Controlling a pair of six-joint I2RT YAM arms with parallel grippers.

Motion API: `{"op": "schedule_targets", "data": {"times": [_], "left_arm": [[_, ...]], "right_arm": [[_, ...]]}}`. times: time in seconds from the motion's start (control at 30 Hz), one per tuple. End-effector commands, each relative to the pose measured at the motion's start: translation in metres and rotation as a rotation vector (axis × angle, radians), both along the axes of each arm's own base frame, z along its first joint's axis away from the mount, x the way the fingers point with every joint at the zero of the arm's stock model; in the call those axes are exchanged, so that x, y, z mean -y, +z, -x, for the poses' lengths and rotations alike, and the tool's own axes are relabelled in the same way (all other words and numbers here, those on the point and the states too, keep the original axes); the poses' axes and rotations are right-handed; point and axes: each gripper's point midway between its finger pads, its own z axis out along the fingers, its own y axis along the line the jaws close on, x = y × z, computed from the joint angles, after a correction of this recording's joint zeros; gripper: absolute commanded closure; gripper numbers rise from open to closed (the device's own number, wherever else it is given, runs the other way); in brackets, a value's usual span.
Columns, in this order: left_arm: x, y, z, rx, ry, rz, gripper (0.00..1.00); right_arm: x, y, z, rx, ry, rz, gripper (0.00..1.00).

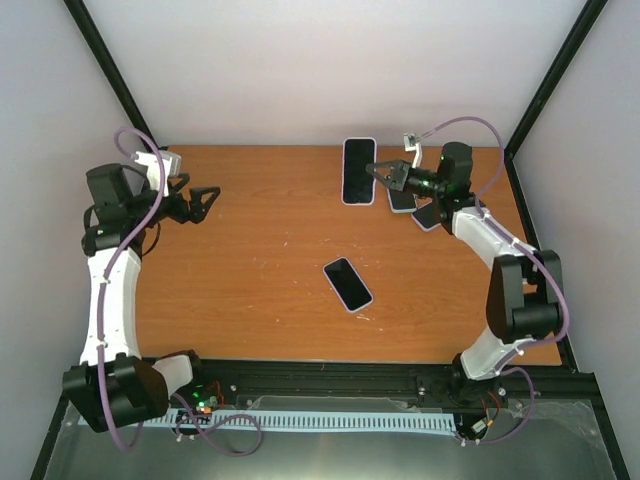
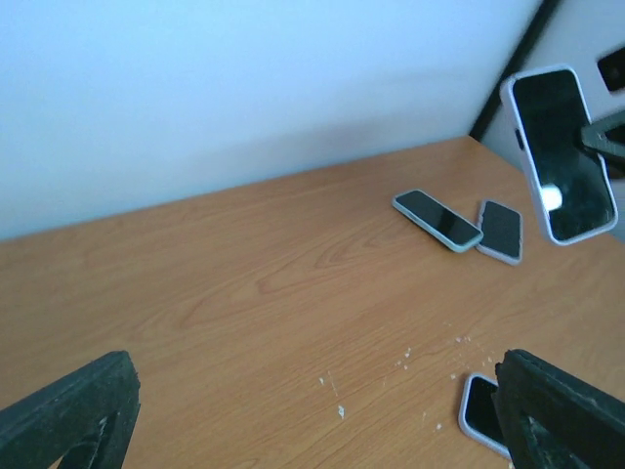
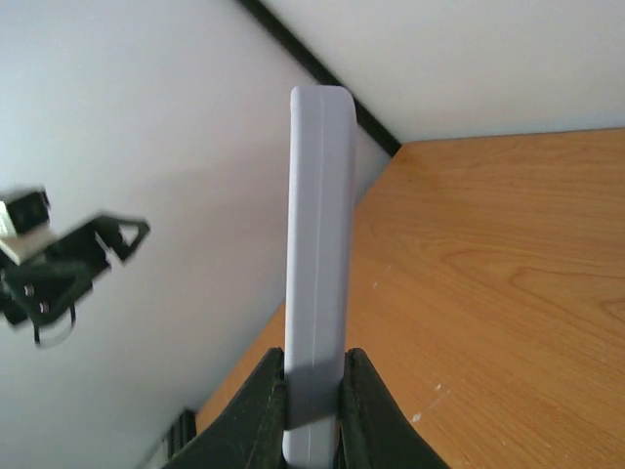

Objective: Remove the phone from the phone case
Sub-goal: Pick up the phone at the center of the board.

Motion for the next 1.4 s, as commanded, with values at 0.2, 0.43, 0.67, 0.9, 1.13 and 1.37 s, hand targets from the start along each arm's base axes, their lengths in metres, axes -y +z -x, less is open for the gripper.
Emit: {"op": "schedule_targets", "data": {"times": [0.2,0.43,0.67,0.9,1.13,1.37], "left_arm": [[0.047,0.03,0.048,0.113,-0.408,-0.164,0.0],[0.079,0.028,0.066,0.128,-0.575,-0.227,0.0],[0.121,0.023,0.081,0.108,-0.755,-0.224,0.0],[0.163,0.006,0.085,0.075,-0.87,-0.301,0.05],[0.196,-0.008,0.101,0.011,-0.995,-0.285,0.2],[0.213,-0.013,0.124,-0.019,-1.107,-0.235,0.32]], "right_arm": [[-0.027,0.036,0.108,0.374,0.363,0.28,0.97],[-0.053,0.029,0.174,0.474,0.534,0.399,0.97],[-0.072,0.02,0.212,0.538,0.634,0.473,0.97],[-0.084,0.005,0.235,0.563,0.728,0.525,0.97],[-0.089,-0.002,0.24,0.577,0.757,0.551,0.97],[-0.09,-0.008,0.238,0.584,0.761,0.581,0.97]]}}
